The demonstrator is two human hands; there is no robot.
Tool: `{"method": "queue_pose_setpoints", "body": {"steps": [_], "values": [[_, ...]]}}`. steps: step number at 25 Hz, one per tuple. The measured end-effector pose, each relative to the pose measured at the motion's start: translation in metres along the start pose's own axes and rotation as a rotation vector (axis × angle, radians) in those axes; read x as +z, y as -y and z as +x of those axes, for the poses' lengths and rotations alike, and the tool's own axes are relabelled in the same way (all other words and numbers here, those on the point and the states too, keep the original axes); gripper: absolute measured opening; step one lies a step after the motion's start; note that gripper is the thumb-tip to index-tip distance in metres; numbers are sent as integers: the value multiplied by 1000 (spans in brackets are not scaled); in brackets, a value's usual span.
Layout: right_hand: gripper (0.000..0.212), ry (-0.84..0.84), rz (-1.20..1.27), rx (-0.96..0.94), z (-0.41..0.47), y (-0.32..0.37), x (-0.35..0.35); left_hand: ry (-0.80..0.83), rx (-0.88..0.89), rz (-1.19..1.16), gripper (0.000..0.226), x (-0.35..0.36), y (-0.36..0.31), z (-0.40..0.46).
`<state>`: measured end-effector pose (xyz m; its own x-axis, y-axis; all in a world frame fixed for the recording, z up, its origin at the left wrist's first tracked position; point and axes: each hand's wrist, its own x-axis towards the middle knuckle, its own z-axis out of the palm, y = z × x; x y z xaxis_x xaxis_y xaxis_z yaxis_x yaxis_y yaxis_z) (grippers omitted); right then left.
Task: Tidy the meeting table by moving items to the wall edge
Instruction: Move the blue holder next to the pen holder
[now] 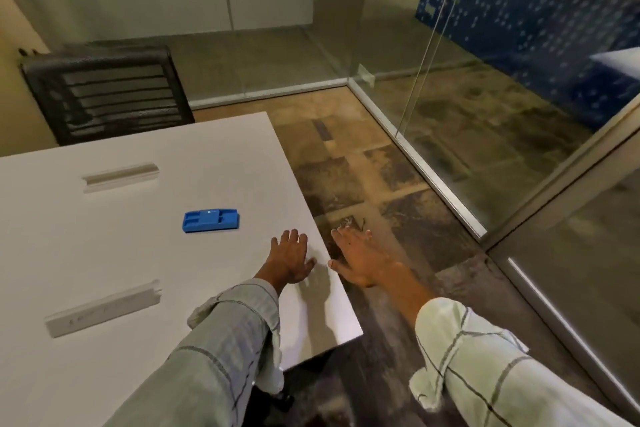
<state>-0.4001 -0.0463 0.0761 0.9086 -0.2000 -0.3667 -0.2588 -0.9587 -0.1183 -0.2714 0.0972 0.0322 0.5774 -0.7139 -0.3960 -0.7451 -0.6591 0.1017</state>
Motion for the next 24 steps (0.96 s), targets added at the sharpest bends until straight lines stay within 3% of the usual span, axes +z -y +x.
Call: {"method": "queue_pose_setpoints", "body": {"steps": [5,12,18,24], "values": [[75,19,-70,-163,62,-70,-30,-49,-145,-46,74,-29,-8,56],[75,106,-176,-519,184,-123,-73,-74,-592,-284,70,-41,-13,104],[76,116,-238,-767,244,-117,-109,-87,-826,-348,68,-64,-20,109],[75,154,-354,-982,312,-55,-108,-136,-1052,-430,66,-64,21,106]]}}
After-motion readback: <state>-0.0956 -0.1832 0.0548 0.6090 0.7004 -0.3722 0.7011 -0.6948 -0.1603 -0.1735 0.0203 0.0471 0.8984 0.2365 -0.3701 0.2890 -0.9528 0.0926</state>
